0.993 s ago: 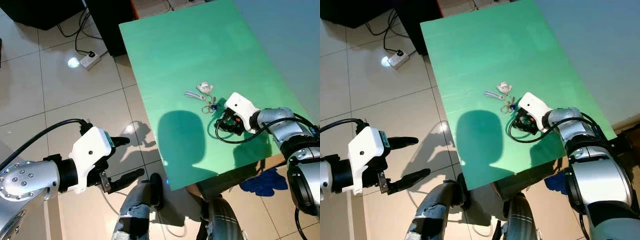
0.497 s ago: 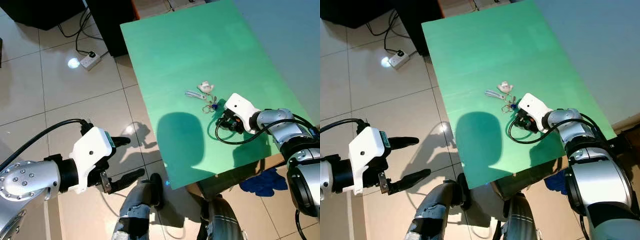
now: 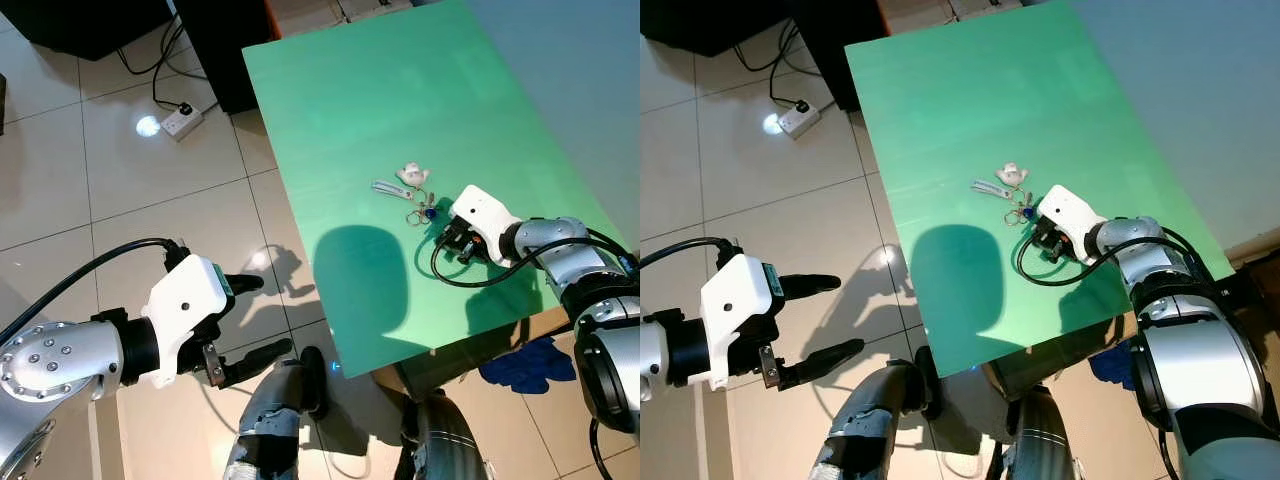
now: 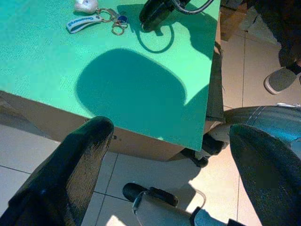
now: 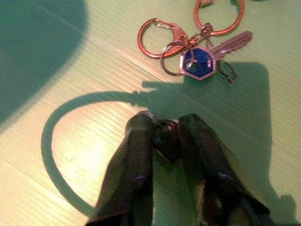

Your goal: Hang keys on a hook

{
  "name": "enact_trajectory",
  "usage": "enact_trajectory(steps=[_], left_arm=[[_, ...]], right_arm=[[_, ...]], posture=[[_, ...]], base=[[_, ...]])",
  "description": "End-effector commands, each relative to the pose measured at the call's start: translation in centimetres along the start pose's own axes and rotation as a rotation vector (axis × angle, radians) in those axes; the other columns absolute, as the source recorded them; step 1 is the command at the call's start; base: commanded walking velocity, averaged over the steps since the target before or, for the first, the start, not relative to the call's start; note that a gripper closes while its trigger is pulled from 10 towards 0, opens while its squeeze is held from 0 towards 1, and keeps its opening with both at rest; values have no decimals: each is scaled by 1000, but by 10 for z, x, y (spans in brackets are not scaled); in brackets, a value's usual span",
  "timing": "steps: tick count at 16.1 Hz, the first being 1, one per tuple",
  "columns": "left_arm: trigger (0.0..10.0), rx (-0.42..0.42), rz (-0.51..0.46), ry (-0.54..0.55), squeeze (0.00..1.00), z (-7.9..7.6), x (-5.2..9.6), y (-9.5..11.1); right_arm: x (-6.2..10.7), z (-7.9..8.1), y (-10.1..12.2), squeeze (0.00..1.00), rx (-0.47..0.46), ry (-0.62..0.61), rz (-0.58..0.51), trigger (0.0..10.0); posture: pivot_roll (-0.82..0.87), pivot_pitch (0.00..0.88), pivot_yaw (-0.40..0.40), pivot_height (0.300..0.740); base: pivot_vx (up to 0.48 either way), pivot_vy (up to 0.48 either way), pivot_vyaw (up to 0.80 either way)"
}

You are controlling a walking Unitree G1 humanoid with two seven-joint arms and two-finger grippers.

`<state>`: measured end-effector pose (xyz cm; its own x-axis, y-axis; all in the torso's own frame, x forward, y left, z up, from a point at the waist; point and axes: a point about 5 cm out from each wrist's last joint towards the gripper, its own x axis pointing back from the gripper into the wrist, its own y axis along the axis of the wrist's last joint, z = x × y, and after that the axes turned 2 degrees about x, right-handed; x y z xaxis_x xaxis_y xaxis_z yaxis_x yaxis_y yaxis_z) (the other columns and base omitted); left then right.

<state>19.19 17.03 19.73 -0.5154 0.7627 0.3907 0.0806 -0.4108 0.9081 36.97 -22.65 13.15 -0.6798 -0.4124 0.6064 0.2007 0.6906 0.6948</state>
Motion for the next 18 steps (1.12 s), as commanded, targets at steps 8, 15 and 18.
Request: enact_trajectory(steps=[8,15,18], left_arm=[[10000,4,5,-7,0,-2,-2,-2],[10000,2,-3,-1,0,-1,-5,-2],[10000,5,-12,3,0,-2,-7,-3]], right_arm=[[2,1,-11,0,-46,5,29,0],[8,-6,-10,0,-104,-33,-21,0],[17,-17,-3,0,-212,-67,-139,0]], posture=[[255,369,83,718],[243,360,70,718],[229,357,61,718]], base=[[0,0,0],[0,0,0],[0,0,0]])
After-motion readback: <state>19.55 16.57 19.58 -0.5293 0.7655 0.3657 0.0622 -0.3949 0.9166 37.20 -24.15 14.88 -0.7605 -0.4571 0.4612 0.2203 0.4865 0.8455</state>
